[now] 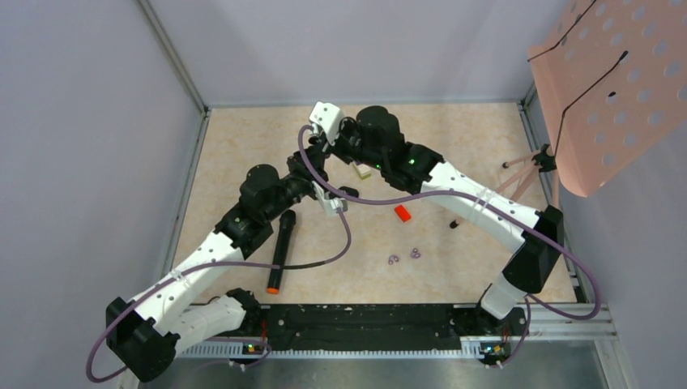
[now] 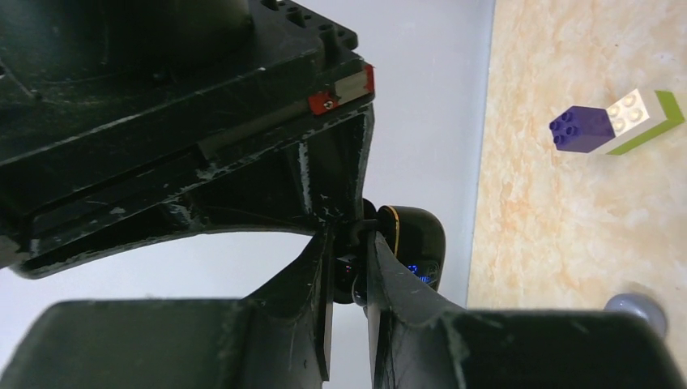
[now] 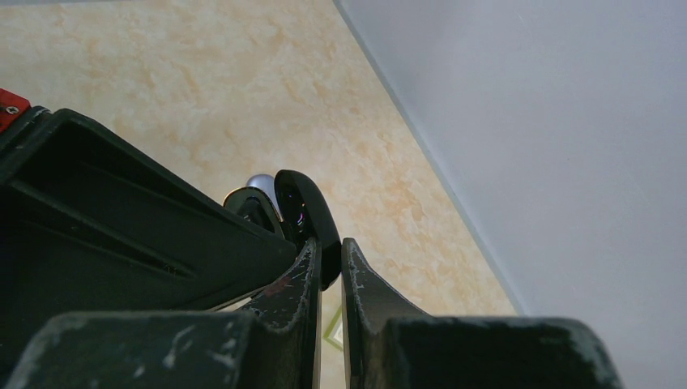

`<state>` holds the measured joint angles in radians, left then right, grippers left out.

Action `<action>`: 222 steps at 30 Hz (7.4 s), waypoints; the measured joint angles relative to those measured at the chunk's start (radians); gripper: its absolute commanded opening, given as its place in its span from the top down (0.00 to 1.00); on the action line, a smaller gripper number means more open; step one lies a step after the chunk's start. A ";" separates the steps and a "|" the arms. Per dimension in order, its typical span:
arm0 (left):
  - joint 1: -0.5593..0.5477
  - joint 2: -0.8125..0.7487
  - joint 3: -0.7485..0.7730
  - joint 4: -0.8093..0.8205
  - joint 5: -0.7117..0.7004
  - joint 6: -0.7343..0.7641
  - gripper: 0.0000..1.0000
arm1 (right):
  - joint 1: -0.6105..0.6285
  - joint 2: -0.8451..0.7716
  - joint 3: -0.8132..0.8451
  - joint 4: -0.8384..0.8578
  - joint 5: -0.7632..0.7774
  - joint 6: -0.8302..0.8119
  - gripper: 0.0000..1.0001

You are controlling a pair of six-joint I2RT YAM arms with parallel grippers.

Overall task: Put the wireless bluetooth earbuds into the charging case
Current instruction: Place the earbud in the charging case, then close the charging case, then place the charging case at the center of the board, then pick up the charging case at the center of the board.

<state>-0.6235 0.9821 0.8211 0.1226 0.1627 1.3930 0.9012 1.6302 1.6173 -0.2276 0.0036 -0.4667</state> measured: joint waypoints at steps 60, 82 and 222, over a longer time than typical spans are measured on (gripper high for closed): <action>0.319 0.211 0.294 -0.200 0.770 -1.307 0.15 | -0.216 -0.229 -0.254 0.129 -0.322 0.097 1.00; 0.320 0.354 0.293 0.022 0.888 -1.473 0.71 | -0.216 -0.211 -0.227 0.116 -0.344 0.129 1.00; 0.498 0.678 0.461 -0.568 -0.041 -1.567 0.34 | -0.334 0.126 -0.267 -0.179 -0.442 0.028 0.48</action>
<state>-0.1253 1.6604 1.2823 -0.4450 0.1215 -0.1738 0.5671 1.7557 1.3499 -0.4065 -0.4381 -0.4385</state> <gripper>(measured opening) 0.677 0.510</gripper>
